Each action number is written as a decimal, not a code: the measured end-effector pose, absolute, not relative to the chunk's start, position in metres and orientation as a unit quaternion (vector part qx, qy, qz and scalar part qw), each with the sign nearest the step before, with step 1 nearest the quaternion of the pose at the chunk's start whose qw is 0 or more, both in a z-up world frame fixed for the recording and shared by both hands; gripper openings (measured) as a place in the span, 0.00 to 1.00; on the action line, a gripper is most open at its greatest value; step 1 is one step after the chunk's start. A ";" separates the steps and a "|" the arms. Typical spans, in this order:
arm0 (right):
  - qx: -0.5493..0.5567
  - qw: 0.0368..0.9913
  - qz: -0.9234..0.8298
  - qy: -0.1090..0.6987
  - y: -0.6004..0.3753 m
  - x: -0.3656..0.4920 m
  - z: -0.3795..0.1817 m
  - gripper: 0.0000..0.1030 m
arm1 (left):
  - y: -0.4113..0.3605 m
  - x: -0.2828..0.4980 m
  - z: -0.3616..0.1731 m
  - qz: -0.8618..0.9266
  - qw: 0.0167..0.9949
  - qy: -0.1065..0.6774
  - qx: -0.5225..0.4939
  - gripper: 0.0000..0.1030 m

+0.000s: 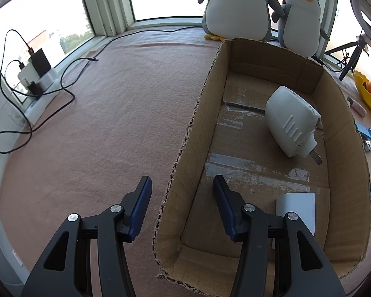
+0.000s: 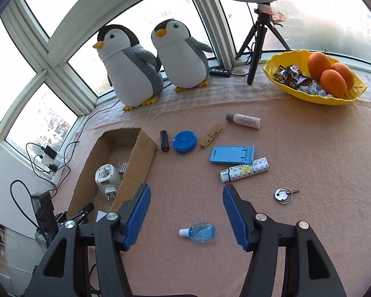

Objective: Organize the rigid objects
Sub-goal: 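Move the right tool to the silver keys on the ring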

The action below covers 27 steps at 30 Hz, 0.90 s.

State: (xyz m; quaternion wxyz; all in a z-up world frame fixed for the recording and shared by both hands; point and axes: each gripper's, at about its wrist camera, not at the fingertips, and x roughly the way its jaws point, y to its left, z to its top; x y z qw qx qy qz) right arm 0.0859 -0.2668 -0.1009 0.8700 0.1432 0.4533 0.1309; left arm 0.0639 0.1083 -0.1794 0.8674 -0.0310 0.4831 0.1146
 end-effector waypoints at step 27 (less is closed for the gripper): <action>0.295 0.794 0.030 0.530 -0.368 0.124 -0.196 0.37 | 0.107 0.064 -0.179 0.115 0.868 0.482 -0.031 0.50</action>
